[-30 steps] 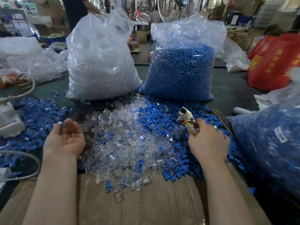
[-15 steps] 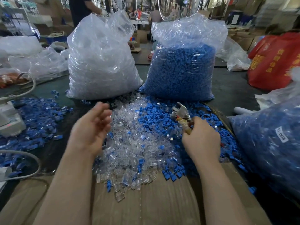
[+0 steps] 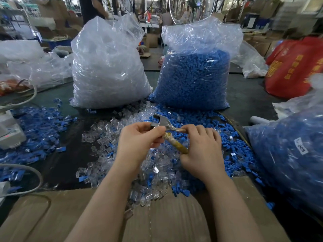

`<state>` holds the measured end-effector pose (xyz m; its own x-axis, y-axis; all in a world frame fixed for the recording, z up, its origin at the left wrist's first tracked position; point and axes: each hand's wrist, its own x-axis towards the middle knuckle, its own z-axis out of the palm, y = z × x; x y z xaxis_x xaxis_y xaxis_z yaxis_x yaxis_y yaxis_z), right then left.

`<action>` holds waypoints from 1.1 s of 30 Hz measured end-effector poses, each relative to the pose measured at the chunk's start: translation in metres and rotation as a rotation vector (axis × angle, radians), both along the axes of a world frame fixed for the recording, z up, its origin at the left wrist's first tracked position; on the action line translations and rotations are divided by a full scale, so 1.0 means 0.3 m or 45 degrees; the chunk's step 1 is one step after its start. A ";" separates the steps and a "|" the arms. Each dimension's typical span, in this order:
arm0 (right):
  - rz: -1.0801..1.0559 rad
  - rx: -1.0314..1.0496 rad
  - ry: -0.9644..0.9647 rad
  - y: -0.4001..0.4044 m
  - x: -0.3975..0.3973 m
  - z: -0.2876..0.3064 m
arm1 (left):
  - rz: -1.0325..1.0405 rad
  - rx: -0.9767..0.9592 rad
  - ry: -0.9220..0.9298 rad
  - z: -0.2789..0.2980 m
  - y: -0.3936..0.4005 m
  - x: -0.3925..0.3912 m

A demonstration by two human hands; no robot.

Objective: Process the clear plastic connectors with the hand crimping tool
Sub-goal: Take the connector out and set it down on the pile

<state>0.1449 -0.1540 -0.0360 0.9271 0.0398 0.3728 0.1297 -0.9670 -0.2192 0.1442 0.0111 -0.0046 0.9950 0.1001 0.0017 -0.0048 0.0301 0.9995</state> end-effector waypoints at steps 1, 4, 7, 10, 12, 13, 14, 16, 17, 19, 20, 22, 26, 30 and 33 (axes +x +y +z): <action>-0.022 -0.002 -0.018 -0.003 0.001 0.001 | -0.009 0.000 -0.003 0.001 0.005 0.001; -0.146 -0.003 -0.062 -0.013 0.004 0.009 | -0.106 0.162 -0.015 -0.007 0.011 0.007; -0.462 -0.015 0.026 -0.058 0.006 0.018 | 0.081 0.492 -0.035 -0.025 0.040 0.022; -0.814 0.076 0.188 -0.130 0.008 0.016 | 0.359 0.976 -0.010 -0.039 0.113 0.037; -0.951 0.188 0.287 -0.164 0.002 0.012 | 0.399 1.346 0.154 -0.049 0.159 0.042; -0.986 0.217 0.329 -0.176 -0.002 0.007 | 0.386 1.478 0.272 -0.053 0.175 0.043; -1.002 0.220 0.368 -0.185 -0.005 0.003 | 0.359 1.560 0.375 -0.058 0.185 0.044; -0.984 0.161 0.440 -0.190 -0.005 0.000 | 0.281 1.583 0.494 -0.067 0.197 0.046; -0.955 0.131 0.461 -0.187 -0.003 0.000 | 0.244 1.542 0.503 -0.072 0.200 0.047; -0.880 0.111 0.476 -0.170 0.005 0.003 | 0.189 1.454 0.456 -0.075 0.196 0.047; -0.839 0.109 0.478 -0.159 0.008 0.005 | 0.173 1.444 0.429 -0.073 0.189 0.044; -0.747 0.102 0.471 -0.137 0.012 0.008 | 0.160 1.475 0.387 -0.069 0.173 0.041; -0.573 0.160 0.449 -0.101 0.023 0.002 | 0.080 1.409 0.306 -0.061 0.157 0.035; -0.426 0.260 0.432 -0.089 0.036 -0.013 | 0.085 1.405 0.202 -0.068 0.160 0.034; -0.390 0.352 0.399 -0.096 0.040 -0.021 | 0.084 1.369 0.143 -0.069 0.164 0.035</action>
<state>0.1568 -0.1829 -0.0422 0.9497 -0.3115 0.0336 -0.2630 -0.8509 -0.4548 0.1547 0.0603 -0.0254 0.9877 0.1536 0.0299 0.1187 -0.8597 0.4968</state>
